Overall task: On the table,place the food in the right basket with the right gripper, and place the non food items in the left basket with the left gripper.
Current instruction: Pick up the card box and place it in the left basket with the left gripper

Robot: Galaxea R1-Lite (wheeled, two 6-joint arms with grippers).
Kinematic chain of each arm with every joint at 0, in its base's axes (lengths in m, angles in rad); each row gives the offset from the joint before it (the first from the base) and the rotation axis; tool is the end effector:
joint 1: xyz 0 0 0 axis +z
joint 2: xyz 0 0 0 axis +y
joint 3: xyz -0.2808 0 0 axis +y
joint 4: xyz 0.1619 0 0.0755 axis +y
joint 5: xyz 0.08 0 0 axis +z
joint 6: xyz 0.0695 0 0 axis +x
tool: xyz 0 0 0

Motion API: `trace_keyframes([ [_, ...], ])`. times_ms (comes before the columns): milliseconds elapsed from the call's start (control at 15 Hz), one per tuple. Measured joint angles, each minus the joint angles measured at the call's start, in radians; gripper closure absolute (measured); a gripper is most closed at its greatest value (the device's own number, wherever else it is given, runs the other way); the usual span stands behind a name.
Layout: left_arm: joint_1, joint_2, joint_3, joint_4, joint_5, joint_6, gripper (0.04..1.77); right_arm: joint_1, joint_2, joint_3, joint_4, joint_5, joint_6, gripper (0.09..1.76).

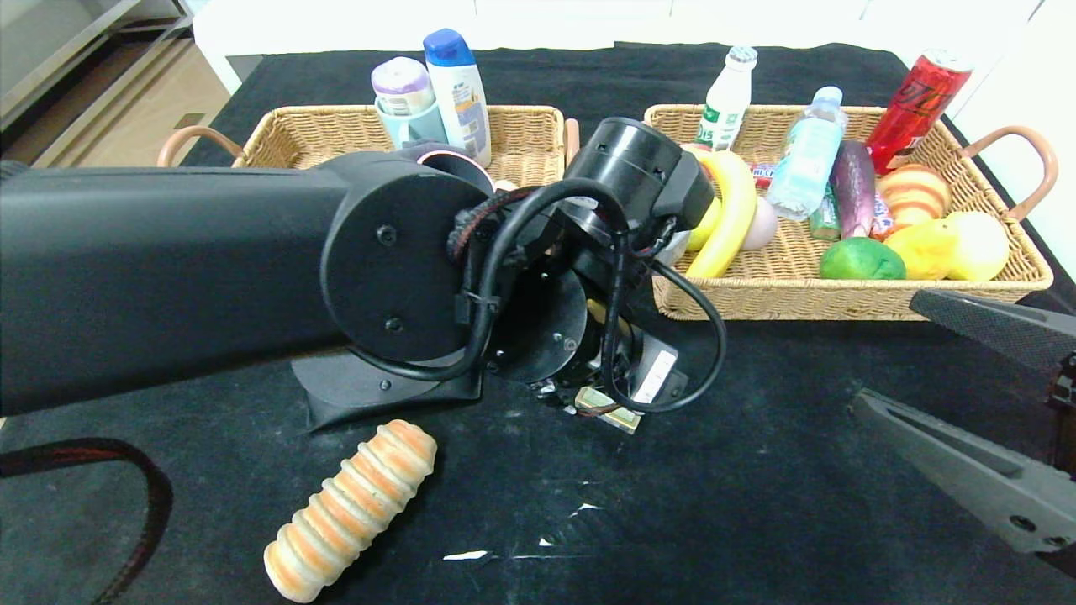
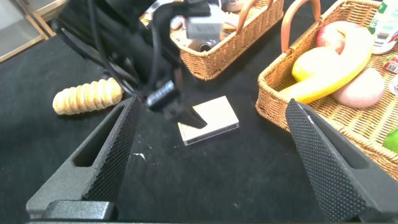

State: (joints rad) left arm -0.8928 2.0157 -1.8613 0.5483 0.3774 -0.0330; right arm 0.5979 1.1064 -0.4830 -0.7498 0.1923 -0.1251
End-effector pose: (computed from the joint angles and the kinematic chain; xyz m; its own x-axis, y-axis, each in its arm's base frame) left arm 0.2726 -0.2976 0.2097 0.7320 -0.3214 -0.6008 0.5340 0.8183 0.2128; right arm 0.1552 0.1218 0.2365 0.6972 0.7061 0.1237 -0.6907 0.7079 -0.1477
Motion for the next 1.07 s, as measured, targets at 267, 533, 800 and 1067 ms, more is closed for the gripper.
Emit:
trace_keyframes([
  [267, 0.000, 0.060, -0.049, 0.001, 0.056, -0.010, 0.10, 0.000, 0.000, 0.003, 0.001, 0.000, 0.000, 0.14],
  [533, 0.000, 0.086, -0.053, -0.021, 0.047, -0.035, 0.10, 0.003, 0.001, 0.004, 0.002, 0.000, 0.000, 0.14],
  [800, 0.003, 0.107, -0.053, -0.023, 0.048, -0.055, 0.10, 0.004, 0.002, 0.004, 0.011, 0.001, 0.000, 0.14],
  [1067, 0.006, 0.121, -0.053, -0.022, 0.053, -0.057, 0.09, 0.004, 0.003, 0.004, 0.012, 0.001, 0.000, 0.14],
])
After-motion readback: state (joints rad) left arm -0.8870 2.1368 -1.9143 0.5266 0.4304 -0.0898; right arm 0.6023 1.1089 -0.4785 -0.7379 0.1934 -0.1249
